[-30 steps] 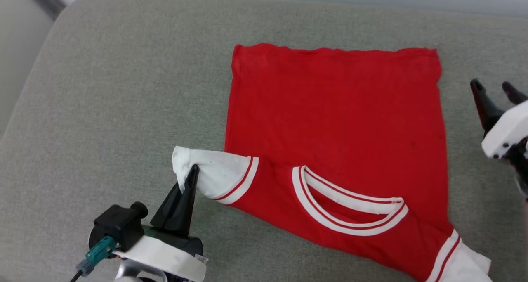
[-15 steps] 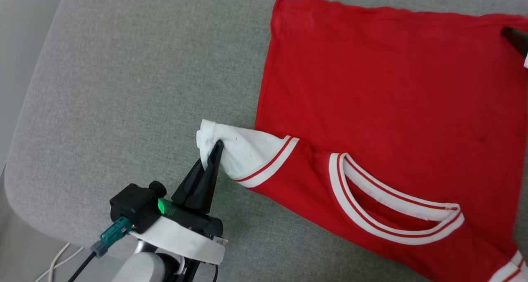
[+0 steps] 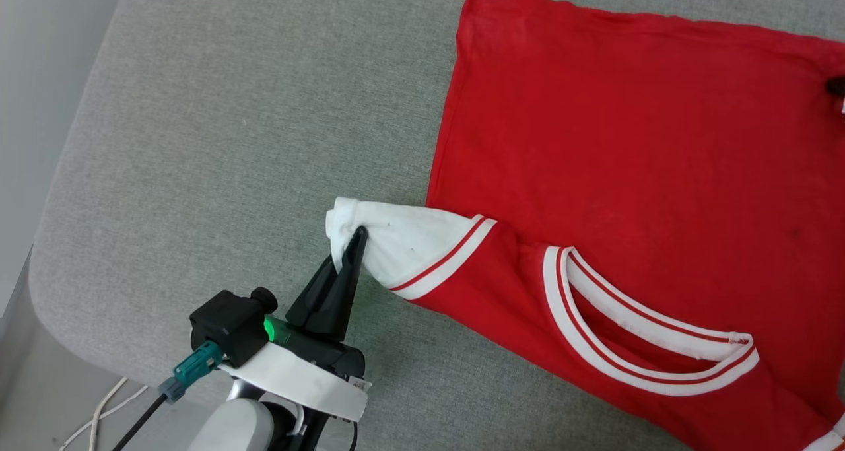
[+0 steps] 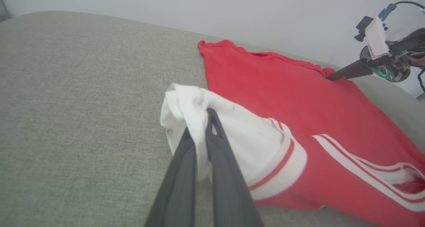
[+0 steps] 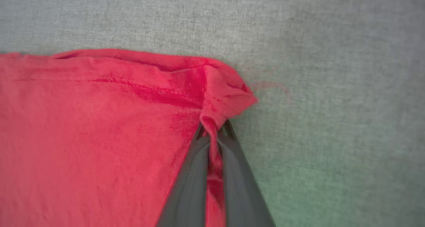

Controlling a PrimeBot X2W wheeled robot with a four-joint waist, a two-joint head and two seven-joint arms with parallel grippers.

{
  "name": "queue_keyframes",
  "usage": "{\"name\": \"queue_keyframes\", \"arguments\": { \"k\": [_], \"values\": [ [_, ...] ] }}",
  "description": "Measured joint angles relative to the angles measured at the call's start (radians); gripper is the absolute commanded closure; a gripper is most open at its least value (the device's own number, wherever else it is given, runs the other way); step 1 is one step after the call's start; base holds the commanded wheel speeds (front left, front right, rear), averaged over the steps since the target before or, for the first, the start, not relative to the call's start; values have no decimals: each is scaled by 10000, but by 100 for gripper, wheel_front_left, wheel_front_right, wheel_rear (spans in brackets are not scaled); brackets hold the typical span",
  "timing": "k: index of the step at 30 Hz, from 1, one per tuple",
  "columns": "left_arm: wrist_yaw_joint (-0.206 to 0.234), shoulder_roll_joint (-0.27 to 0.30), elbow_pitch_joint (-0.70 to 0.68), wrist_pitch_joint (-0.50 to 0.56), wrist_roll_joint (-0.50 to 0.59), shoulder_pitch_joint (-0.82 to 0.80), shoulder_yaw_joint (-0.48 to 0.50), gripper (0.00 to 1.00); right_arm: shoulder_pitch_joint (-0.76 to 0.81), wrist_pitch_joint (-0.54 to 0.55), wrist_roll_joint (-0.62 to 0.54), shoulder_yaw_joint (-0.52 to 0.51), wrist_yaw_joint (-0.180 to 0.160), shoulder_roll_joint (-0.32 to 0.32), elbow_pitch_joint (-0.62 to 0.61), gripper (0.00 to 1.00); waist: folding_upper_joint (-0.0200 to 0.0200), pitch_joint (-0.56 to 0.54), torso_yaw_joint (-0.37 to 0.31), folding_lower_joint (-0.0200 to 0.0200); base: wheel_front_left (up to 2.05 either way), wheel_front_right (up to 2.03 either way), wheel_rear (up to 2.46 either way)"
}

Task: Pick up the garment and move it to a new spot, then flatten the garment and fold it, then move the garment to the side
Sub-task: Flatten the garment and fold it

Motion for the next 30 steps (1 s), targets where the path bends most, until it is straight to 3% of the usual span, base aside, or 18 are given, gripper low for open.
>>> {"name": "queue_keyframes", "arguments": {
  "k": [9, 16, 25, 30],
  "values": [
    [69, 107, 174, -21, -17, 264, 234, 100, 389, -364, -245, 629, 2, -384, -704, 100, 0, -966, -141, 0, 0, 0, 0],
    [301, 428, 23, 81, -19, 663, 445, 100, 1592, -343, 617, 1189, 2, -853, -2148, 100, 0, -1795, -850, 0, 0, 0, 0],
    [775, 790, 75, 324, -219, 1343, 863, 100, 5345, -397, 1701, 1127, 2, -1060, -4755, 100, 0, -2850, -2293, -1, 0, 0, 0],
    [963, 1012, 150, 353, -395, 1708, 1172, 100, 7910, -685, 1979, 660, 2, -510, -6006, 100, 0, -3303, -3213, -1, 0, 0, 0]
  ]
}}
